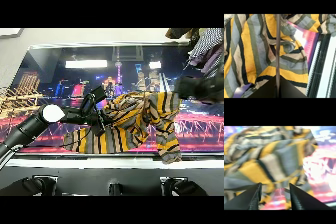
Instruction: Fold the clothes and pants, and hang the long-sleeved shirts on hangers.
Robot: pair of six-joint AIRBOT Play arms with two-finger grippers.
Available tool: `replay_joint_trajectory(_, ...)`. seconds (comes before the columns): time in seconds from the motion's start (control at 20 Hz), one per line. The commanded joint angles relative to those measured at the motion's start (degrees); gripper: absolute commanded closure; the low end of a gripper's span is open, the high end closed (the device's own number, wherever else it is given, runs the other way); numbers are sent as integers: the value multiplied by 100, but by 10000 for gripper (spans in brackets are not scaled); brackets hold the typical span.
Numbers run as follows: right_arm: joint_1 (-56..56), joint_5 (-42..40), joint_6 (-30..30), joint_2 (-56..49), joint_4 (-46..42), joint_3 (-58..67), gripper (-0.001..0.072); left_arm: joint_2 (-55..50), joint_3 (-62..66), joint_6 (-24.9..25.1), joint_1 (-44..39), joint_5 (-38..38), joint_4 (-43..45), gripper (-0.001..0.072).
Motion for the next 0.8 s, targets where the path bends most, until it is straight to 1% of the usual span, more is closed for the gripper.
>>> replay_joint_trajectory(0.0, -1506, 319, -3182, -111, 1895, 31, 248, -2, 2, -2, -2, 7, 2, 690)
replay_joint_trajectory(0.05, -1585, 455, -4205, -181, 2111, 28, 200, -2, 2, 0, 0, 7, 2, 690)
replay_joint_trajectory(0.1, -1580, 328, -5121, -258, 2199, 31, 199, -2, 2, -2, 0, 7, 2, 690)
replay_joint_trajectory(0.15, -1523, 348, -5814, -367, 2352, 28, 183, -2, 2, -2, 0, 4, 2, 690)
replay_joint_trajectory(0.2, -1495, 354, -6164, -490, 2505, 31, 183, -2, 2, -2, 0, 4, 2, 690)
replay_joint_trajectory(0.25, -1495, 350, -6354, -640, 2756, 28, 183, -2, 2, 0, 0, 4, 0, 690)
replay_joint_trajectory(0.4, -1495, 216, -6970, -1045, 3119, 31, 182, -2, 2, 0, 0, 4, 2, 690)
replay_joint_trajectory(0.6, -1495, 173, -7954, -1366, 3803, 31, 182, -2, 2, 0, 0, 7, 4, 689)
replay_joint_trajectory(0.7, -1495, 125, -8236, -1425, 3845, 31, 182, -2, 2, 0, 0, 7, 4, 689)
replay_joint_trajectory(0.75, -1495, 66, -8253, -1449, 3847, 31, 182, -2, 2, 0, 0, 7, 4, 689)
